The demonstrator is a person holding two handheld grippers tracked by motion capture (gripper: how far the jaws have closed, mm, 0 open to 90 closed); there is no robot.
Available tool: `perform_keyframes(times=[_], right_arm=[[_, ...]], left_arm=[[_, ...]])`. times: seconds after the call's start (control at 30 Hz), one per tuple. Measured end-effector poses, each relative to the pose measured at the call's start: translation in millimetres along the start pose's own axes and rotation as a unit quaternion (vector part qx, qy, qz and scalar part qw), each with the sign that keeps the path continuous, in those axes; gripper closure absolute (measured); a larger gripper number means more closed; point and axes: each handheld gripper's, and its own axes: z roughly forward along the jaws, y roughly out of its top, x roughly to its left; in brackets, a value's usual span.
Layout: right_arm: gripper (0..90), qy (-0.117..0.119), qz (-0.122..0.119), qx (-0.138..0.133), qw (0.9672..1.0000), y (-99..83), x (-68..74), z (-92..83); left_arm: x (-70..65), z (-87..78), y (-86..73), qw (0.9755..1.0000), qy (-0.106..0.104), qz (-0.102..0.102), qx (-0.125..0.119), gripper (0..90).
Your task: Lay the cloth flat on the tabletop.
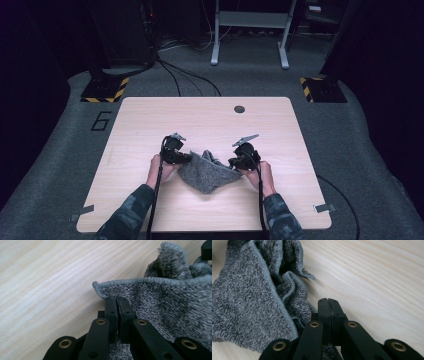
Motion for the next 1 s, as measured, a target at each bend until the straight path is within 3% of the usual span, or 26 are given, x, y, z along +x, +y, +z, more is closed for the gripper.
perform_keyframes(times=[0.27, 0.3, 0.47, 0.6, 0.73, 0.83, 0.97, 1.0], right_arm=[[90.0, -0.022, 0.009, -0.014, 0.9996, -4.0, -7.2, -15.9], [90.0, -0.024, 0.009, -0.018, 0.9995, -4.8, -9.2, -18.4], [90.0, -0.042, 0.021, -0.027, 0.9985, -6.3, -15.8, -26.0], [90.0, -0.062, 0.022, -0.029, 0.9974, -8.4, -20.0, -29.2], [90.0, -0.071, 0.026, -0.038, 0.9964, -10.4, -24.4, -32.6], [90.0, -0.079, 0.033, -0.046, 0.9952, -11.9, -25.7, -35.5], [90.0, -0.082, 0.037, -0.068, 0.9936, -16.6, -26.5, -44.3], [89.9, -0.080, 0.039, -0.066, 0.9939, -18.3, -25.5, -46.1]], left_arm=[[1.4, -23.0, 1.1, 0.9989, 0.006, 0.008, -0.045, 88.0], [1.4, -26.2, 0.8, 0.9985, -0.003, 0.004, -0.055, 88.0], [2.3, -40.0, 0.5, 0.9964, -0.008, 0.008, -0.083, 88.0], [3.4, -51.4, -10.5, 0.9950, -0.023, 0.006, -0.097, 88.0], [5.7, -61.5, -26.5, 0.9947, -0.034, 0.009, -0.097, 87.8], [7.8, -67.6, -37.4, 0.9939, -0.044, -0.001, -0.101, 87.7], [2.7, -73.5, -51.3, 0.9938, -0.066, 0.005, -0.090, 87.2], [-0.8, -73.8, -55.5, 0.9940, -0.072, 0.014, -0.081, 86.7]])
